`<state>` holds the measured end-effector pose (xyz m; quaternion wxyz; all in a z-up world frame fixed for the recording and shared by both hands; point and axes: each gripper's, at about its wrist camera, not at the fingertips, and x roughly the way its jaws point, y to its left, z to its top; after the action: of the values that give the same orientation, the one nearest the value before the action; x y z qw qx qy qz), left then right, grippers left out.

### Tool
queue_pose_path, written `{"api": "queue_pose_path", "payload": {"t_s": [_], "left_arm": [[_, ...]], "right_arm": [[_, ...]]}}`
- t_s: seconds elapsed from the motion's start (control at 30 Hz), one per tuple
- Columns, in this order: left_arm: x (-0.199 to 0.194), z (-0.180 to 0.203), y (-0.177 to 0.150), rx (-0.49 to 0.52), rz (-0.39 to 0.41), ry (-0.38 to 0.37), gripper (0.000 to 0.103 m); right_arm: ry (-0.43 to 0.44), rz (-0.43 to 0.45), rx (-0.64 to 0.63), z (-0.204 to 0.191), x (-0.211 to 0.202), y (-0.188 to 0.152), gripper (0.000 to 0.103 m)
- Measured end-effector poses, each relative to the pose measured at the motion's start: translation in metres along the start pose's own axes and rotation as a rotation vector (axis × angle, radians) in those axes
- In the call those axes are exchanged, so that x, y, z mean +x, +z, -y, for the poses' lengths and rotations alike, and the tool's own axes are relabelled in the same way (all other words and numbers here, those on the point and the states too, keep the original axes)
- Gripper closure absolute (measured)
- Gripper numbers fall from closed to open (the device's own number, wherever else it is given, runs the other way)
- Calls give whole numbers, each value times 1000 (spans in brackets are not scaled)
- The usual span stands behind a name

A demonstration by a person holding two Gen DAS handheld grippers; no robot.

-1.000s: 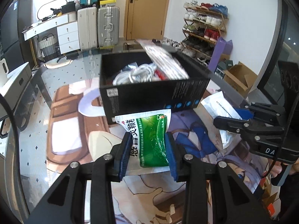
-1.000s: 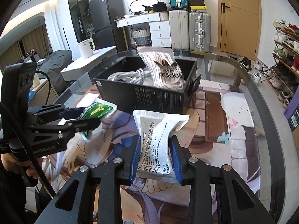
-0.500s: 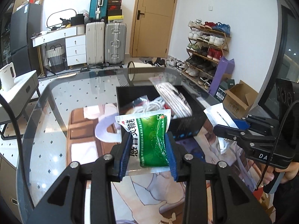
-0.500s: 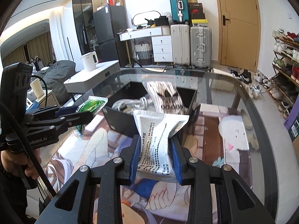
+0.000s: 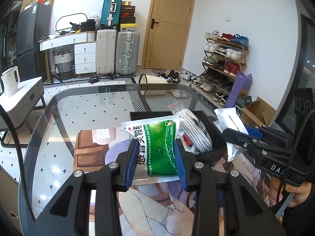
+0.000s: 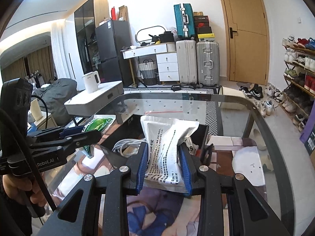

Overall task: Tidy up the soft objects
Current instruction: 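Lift and carry both sachets over the black box with both tools, then open the right tool to drop its sachet while the left tool drops the green sachet into the box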

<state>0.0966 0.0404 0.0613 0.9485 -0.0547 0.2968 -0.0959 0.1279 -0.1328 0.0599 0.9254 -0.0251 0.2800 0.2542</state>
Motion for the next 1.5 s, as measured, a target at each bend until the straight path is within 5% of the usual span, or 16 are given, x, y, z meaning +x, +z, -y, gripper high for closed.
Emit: {"api": "queue_pose_path", "payload": {"t_s": [0.5,1.5], "left_arm": [[35,-1,19,-8,44,6,68],[79,13,19,47,-31,-5,66]], "right_arm": [[-13,42,35,10,41,19,72],[16,-146,-3,32,99,19,72]]}}
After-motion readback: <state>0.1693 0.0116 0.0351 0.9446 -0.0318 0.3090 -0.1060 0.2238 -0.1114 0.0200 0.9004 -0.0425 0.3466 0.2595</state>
